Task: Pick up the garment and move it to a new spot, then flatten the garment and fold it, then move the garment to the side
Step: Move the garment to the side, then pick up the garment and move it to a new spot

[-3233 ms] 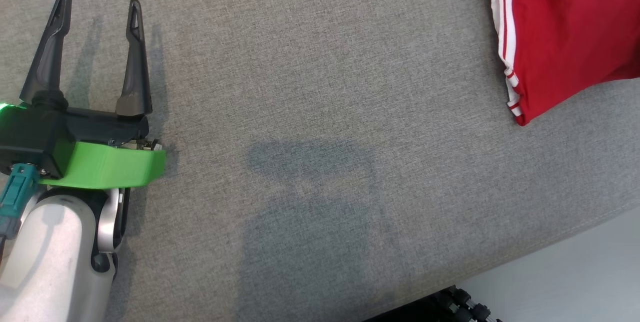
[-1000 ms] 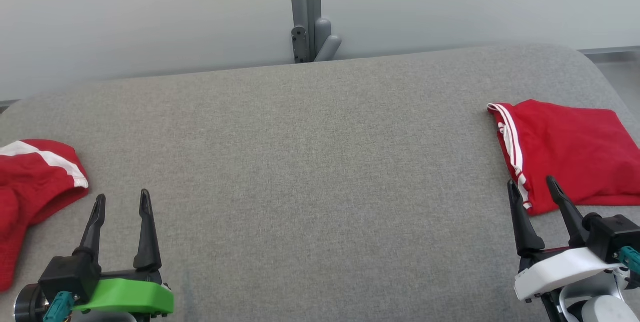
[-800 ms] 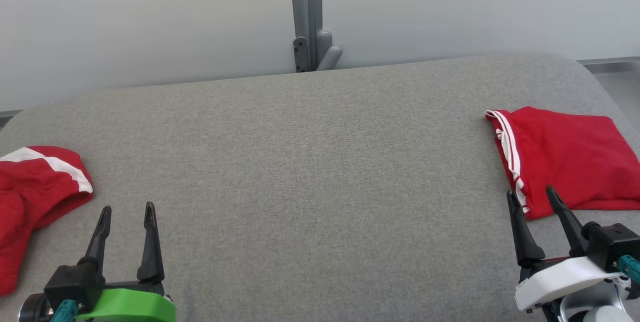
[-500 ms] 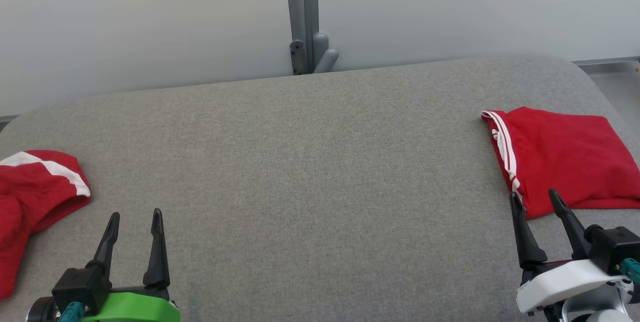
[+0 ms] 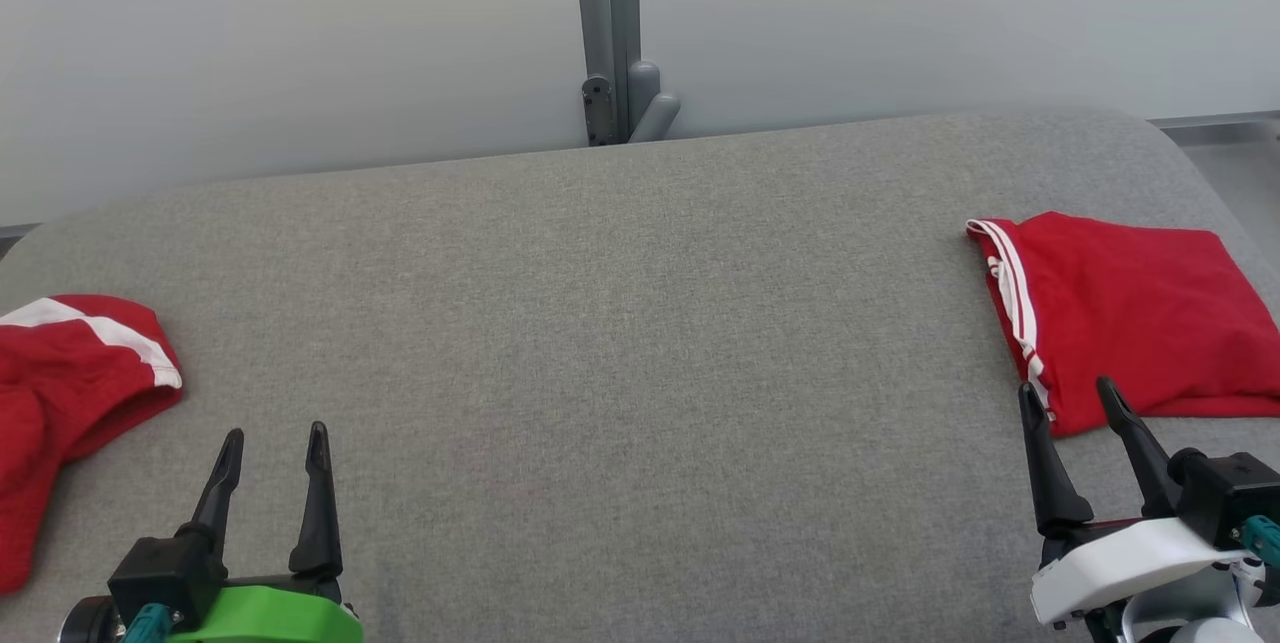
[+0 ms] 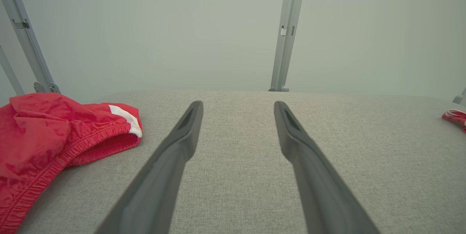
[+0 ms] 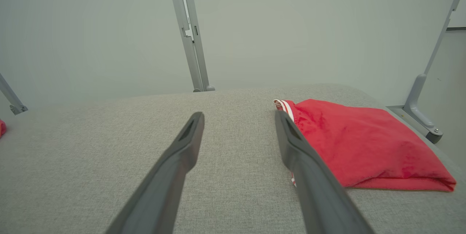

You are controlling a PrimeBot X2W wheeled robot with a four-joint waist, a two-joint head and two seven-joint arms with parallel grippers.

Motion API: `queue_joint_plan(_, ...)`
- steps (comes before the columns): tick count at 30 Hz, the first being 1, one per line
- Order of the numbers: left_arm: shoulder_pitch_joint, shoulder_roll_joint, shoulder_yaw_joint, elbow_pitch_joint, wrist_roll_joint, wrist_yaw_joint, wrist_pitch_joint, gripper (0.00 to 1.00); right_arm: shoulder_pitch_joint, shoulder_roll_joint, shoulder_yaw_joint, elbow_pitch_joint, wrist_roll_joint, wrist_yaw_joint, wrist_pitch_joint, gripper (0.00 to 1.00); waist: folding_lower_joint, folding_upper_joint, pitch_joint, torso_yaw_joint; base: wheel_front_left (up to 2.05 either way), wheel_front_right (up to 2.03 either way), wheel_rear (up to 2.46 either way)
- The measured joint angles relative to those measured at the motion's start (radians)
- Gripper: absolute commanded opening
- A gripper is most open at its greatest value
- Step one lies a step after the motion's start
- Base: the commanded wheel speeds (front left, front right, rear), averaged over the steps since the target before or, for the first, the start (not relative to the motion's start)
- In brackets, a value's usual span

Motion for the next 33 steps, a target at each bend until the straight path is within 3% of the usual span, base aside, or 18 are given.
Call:
queue_joint_plan(18,-0.021,-0.008,0.003,0.006,0.0,-0.009,0.0,1.0,-0.002,-0.004,-0.011,0.005,0.002,0.0,-0.003,1.0,0.0,0.0,0.007,0.039,0.0,0.0,0.0)
queue_joint_plan(33,-0.095,-0.034,0.014,0.02,0.007,-0.04,0.0,1.0,-0.009,-0.017,-0.007,-0.001,0.012,0.0,-0.003,1.0,0.0,0.0,0.009,0.223,0.0,0.0,0.0)
